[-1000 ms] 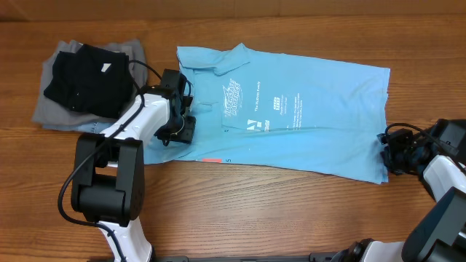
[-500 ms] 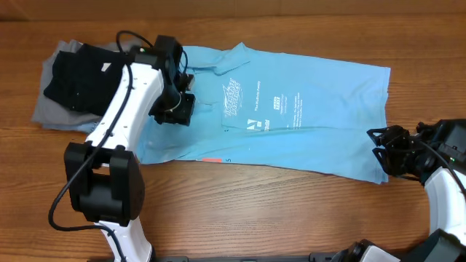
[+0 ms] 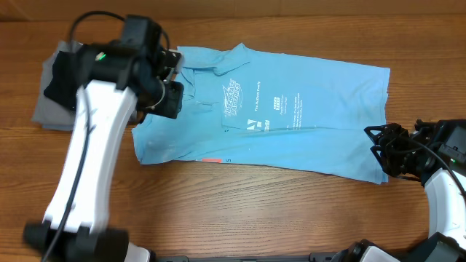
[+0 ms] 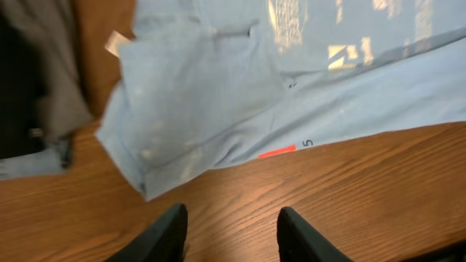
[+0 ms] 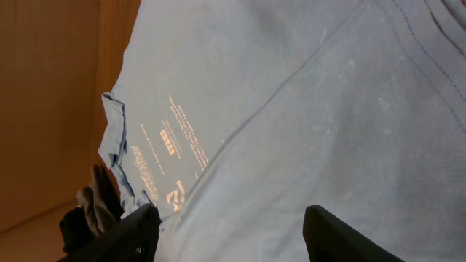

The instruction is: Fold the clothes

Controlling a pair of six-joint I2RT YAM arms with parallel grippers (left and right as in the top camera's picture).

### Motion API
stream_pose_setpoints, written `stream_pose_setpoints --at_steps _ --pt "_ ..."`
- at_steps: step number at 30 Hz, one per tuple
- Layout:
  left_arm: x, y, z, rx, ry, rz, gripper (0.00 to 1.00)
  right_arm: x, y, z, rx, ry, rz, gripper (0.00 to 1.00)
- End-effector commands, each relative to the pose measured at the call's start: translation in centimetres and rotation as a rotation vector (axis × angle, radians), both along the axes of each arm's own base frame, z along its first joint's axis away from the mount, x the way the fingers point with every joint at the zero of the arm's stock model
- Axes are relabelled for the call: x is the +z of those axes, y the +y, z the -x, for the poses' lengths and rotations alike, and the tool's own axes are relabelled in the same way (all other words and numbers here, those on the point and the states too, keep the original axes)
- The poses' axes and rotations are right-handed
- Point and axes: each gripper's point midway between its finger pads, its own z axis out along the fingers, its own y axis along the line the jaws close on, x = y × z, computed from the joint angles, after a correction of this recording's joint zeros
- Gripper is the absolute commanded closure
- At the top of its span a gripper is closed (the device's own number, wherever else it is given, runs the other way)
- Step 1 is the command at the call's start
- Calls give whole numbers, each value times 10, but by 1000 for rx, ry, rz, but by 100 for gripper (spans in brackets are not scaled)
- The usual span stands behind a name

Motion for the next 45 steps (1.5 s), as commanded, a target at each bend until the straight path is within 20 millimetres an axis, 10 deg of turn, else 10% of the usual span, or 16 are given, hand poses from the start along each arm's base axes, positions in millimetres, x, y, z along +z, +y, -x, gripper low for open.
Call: stream_pose_setpoints --at_steps 1,4,11,27,45 --pt "36 10 10 3 -123 -22 30 13 0 -6 17 -46 21 30" --pt "42 8 18 -4 -124 -1 0 13 -1 -5 21 -45 27 28" --pt "38 2 26 9 -77 43 0 9 2 0 46 -26 39 22" --pt "56 101 53 703 -160 -285 0 -14 -6 26 0 145 90 20" --pt "37 99 58 633 -96 -321 0 -18 -10 28 -15 168 111 18"
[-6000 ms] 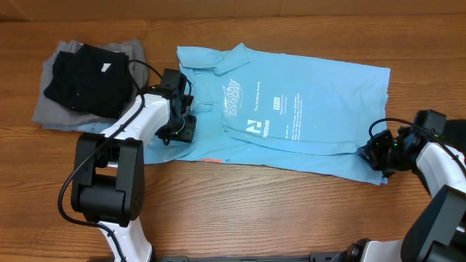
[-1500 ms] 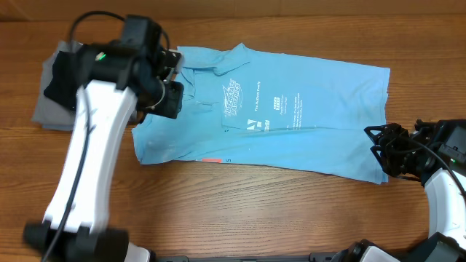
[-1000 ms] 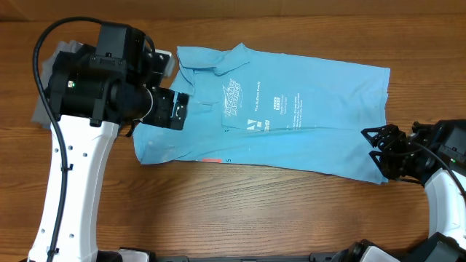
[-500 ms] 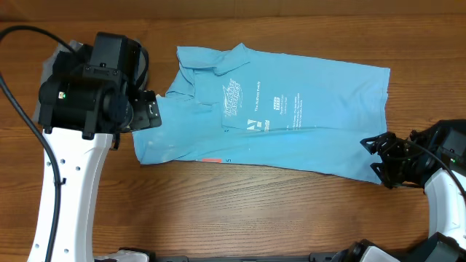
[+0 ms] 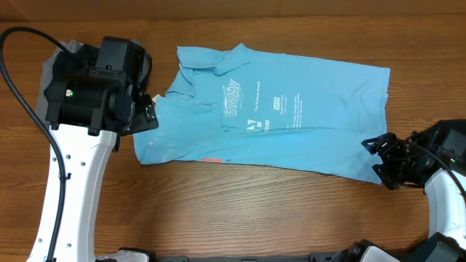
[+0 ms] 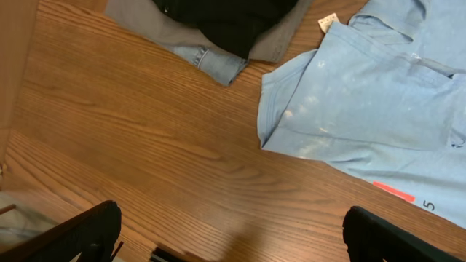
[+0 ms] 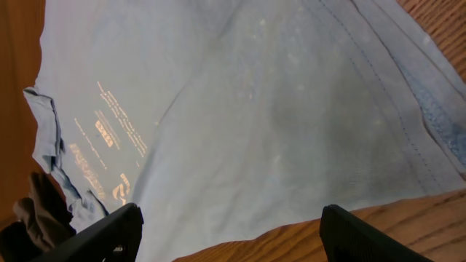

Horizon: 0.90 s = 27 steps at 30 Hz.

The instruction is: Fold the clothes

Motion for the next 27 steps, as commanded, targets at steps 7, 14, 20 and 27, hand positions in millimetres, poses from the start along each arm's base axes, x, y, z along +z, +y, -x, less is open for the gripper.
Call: stream_pose_setpoints --at_steps 7,14,20,27 --pt "6 4 5 -9 -27 50 0 -16 -14 18 -38 141 80 18" --pt "-34 -2 -10 -36 7 190 0 -63 -3 38 -37 321 -11 25" --pt "-74 -3 -17 -42 38 251 0 -88 -11 34 -70 364 -3 38" --pt "-82 -3 -16 -73 55 242 0 -106 -46 54 -231 513 152 90"
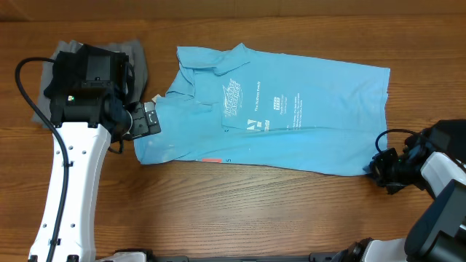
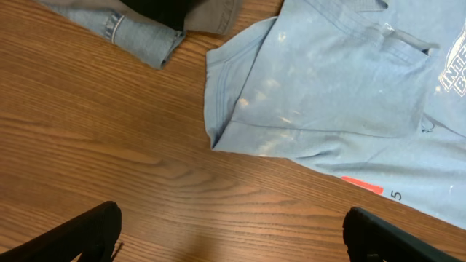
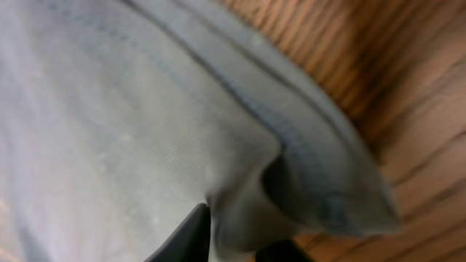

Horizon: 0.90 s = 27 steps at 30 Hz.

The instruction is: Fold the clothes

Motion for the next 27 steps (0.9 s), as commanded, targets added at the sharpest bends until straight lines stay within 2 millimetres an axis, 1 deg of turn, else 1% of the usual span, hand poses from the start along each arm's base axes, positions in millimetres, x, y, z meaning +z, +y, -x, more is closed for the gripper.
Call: stream_pose_setpoints --at_steps 1,3,4,6,10,11,12,13,14,15,16,18,19,21,22,23,24,27 --pt "0 -2 2 -36 1 7 0 -25 -30 31 -70 182 164 94" --pt "0 -2 1 -37 -3 8 0 -22 -54 39 -142 242 267 96" --pt "0 -2 1 -37 -4 8 0 -21 -59 41 -160 253 289 96" --pt "-1 -2 1 -37 -2 9 0 -18 -64 39 -178 252 305 96" --pt "-8 -7 5 -51 20 33 0 -12 -74 36 -195 251 338 92" --pt "-10 -8 6 -53 25 39 0 -11 -74 31 -199 233 323 82" --pt "-12 -8 6 -53 30 39 0 -9 -70 24 -184 202 291 59" --pt "-15 -8 7 -56 33 41 0 -7 -66 19 -158 179 267 51" --pt "-18 -11 6 -72 35 53 0 -5 -65 17 -155 176 257 46" --pt "-24 -18 6 -104 38 86 0 1 -65 15 -159 178 246 44" --pt "-28 -21 6 -116 42 103 0 7 -66 14 -159 175 245 43" --pt "-42 -28 9 -140 57 138 0 23 -69 9 -162 163 252 41" --pt "-52 -30 10 -155 62 151 0 34 -70 6 -163 152 253 41" --pt "-70 -32 6 -172 46 158 0 53 -67 -1 -160 111 230 40" --pt "-80 -34 2 -188 25 161 0 64 -61 -8 -128 62 201 40" --pt "-86 -34 -1 -194 12 161 0 70 -56 -13 -104 30 182 39" --pt "-98 -34 -7 -199 -18 158 0 80 -43 -22 -52 -43 131 39" --pt "-116 -40 -17 -247 -76 175 0 92 -17 -35 55 -147 39 39"
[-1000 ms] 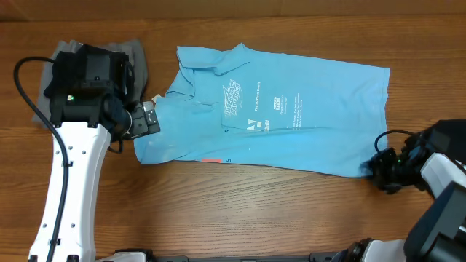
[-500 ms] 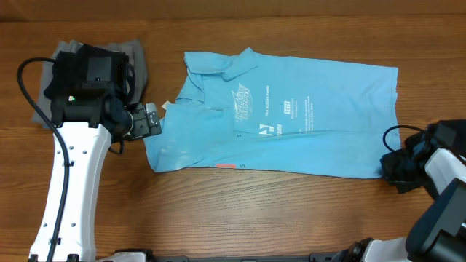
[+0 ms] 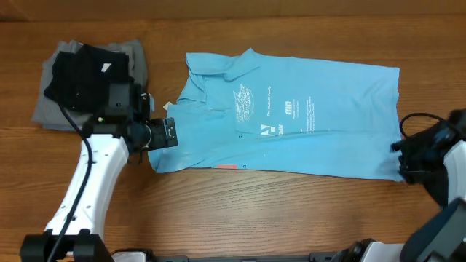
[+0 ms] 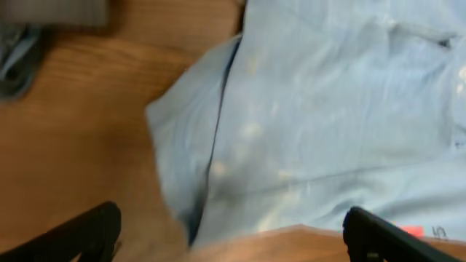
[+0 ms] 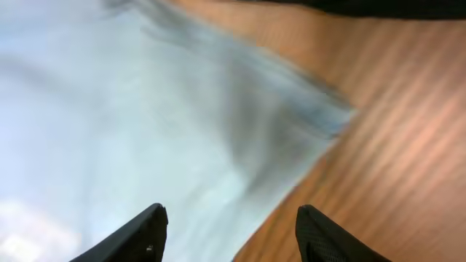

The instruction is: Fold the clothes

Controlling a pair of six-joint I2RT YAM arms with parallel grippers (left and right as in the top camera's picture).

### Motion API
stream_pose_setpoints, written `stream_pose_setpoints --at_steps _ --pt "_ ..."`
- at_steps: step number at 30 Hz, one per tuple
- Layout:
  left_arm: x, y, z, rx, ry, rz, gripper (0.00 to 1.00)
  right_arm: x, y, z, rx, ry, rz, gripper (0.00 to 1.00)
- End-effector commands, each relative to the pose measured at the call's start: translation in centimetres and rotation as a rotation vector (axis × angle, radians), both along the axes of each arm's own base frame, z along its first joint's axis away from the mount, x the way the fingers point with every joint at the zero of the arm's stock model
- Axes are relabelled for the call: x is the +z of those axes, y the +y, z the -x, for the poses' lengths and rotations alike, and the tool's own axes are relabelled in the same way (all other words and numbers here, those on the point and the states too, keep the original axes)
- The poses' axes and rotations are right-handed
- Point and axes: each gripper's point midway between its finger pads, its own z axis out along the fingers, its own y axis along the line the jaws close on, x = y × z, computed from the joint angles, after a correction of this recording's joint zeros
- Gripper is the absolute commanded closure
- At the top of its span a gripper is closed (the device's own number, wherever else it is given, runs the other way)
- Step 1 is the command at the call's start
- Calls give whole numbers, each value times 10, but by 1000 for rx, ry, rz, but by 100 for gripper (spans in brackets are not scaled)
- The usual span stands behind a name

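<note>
A light blue polo shirt [image 3: 291,109] lies spread flat, collar to the left, print facing up. My left gripper [image 3: 166,135] sits at its lower left sleeve. In the left wrist view the left gripper [image 4: 231,217] is open wide, the sleeve edge [image 4: 189,145] lying just ahead between the fingers. My right gripper [image 3: 403,154] is at the shirt's lower right corner. In the right wrist view the right gripper [image 5: 231,212] is open, with the hem corner [image 5: 284,124] below and ahead. Both wrist views are blurred.
A stack of folded clothes [image 3: 87,80], grey with a black piece on top, sits at the far left beside the left arm. Bare wooden table [image 3: 255,218] runs along the front edge below the shirt.
The whole shirt now lies a little further right. The right gripper, whose fingers were close together at the hem corner, is open and further right. The left gripper has moved right onto the sleeve edge.
At first the left arm was over the collar and the right gripper stood open by the lower right corner. Then the left gripper was open over bare table left of the sleeve. The right fingers then closed in on the hem; now the shirt is shifted right.
</note>
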Motion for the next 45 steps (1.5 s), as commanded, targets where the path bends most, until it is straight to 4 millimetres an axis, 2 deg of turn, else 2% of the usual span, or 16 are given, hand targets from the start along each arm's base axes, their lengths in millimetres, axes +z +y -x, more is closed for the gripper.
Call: stream_pose_setpoints --at_steps 1,4,8,11,14,21,27,31,37,39,40,42,45 --pt "-24 -20 -11 -131 -80 83 0 27 45 -28 226 -198 -145 39" --pt "-28 -26 -35 -162 -173 103 0 28 66 -32 326 -212 -164 39" --pt "-32 -30 -59 -174 -243 119 1 28 83 -35 388 -208 -170 39" --pt "-46 -38 -77 -196 -274 160 9 26 100 -37 455 -190 -157 36" --pt "-52 -39 -84 -195 -290 164 12 24 101 -37 472 -176 -133 35" --pt "-51 -39 -99 -195 -346 163 15 24 102 -38 473 -179 -132 34" --pt "-76 -38 -105 -189 -324 159 19 24 102 -37 473 -178 -132 34" --pt "-65 -38 -121 -158 -398 175 24 24 102 -38 473 -179 -132 34" --pt "-65 -32 -116 -129 -364 191 42 24 101 -38 473 -177 -132 34" --pt "-59 -23 -114 -108 -349 192 39 24 101 -37 473 -176 -132 34" --pt "-55 -22 -112 -112 -339 208 34 24 102 -37 473 -177 -133 34" --pt "-53 -20 -100 -117 -283 230 33 24 101 -37 473 -176 -132 34" --pt "-70 -16 -71 -122 -145 211 32 22 99 -36 470 -165 -118 33"
